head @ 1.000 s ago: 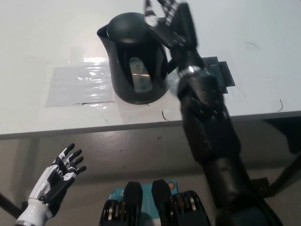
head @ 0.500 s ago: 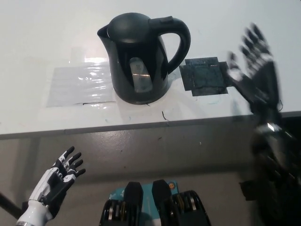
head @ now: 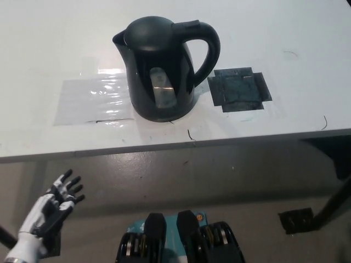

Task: The robot uses its right hand to push down on the lid of a kettle kept in the middle of the desk to close it

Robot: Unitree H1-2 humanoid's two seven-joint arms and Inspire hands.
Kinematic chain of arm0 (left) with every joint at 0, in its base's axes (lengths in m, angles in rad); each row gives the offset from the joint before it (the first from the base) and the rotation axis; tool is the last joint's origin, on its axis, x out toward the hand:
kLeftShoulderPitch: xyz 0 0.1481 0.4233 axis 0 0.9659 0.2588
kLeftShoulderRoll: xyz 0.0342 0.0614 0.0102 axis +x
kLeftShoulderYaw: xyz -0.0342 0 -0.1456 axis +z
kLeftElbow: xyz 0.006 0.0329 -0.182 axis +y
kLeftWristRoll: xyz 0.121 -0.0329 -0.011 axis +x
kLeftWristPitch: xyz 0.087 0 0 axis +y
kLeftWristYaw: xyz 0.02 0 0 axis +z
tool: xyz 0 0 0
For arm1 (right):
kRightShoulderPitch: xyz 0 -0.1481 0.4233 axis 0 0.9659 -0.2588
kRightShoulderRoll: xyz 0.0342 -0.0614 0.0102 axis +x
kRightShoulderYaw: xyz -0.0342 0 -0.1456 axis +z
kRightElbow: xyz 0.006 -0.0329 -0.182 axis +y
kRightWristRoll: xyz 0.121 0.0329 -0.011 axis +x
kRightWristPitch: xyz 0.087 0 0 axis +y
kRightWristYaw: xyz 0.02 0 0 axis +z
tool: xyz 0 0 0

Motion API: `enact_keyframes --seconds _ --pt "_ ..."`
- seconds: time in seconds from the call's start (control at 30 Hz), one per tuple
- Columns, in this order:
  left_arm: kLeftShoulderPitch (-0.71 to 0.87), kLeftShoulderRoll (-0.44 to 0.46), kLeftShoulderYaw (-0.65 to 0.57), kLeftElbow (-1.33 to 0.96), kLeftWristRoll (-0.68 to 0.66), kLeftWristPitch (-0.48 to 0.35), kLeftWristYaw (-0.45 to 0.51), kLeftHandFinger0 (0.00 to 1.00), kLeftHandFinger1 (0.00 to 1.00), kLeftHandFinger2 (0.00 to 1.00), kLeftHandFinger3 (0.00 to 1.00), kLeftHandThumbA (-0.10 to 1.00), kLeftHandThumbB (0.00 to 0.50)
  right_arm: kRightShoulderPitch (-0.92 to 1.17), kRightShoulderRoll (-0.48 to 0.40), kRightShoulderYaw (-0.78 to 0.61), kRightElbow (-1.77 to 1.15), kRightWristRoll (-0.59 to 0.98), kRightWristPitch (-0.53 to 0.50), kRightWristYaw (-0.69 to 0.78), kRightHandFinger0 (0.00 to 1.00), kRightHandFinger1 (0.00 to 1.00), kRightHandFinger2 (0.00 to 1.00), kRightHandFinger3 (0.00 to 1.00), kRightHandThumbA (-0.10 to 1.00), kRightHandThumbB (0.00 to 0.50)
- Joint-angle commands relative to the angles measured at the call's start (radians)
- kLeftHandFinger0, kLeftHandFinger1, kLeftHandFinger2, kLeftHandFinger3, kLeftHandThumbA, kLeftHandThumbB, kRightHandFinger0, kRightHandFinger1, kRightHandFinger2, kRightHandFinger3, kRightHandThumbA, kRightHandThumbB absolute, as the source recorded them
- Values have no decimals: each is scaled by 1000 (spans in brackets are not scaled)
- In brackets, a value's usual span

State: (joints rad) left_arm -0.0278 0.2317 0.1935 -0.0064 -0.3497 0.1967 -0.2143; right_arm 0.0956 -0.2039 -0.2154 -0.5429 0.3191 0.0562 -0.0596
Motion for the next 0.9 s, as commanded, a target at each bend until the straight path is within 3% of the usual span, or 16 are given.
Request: enact_keyframes --seconds 0.0,0.23,0.3,0.43,0.6,0.87 --pt "1 33 29 -36 -6 -29 -3 1000 1000 1000 1000 208 240 19 -7 -30 -39 132 -35 37 1000 1000 1000 1000 111 0" --pt "-1 27 38 -46 -12 -11 -1 1000 1000 1000 1000 185 240 -5 33 -5 85 100 -45 49 1000 1000 1000 1000 -93 0" --pt "-3 29 42 -43 -11 -15 -2 1000 1000 1000 1000 191 253 -17 44 2 113 92 -45 50 1000 1000 1000 1000 -88 0" --pt "-11 28 42 -40 -3 -24 -3 998 1000 1000 1000 191 221 -60 89 12 250 81 -68 49 1000 1000 1000 1000 -100 0" --pt "-10 27 44 -34 -8 -32 -9 1000 1000 1000 1000 207 218 -106 120 10 380 57 -70 46 1000 1000 1000 1000 -100 0" --pt "-25 28 51 -18 -10 -47 -10 1000 1000 1000 1000 207 217 -180 118 18 501 82 -62 83 1000 1000 1000 1000 -100 0"
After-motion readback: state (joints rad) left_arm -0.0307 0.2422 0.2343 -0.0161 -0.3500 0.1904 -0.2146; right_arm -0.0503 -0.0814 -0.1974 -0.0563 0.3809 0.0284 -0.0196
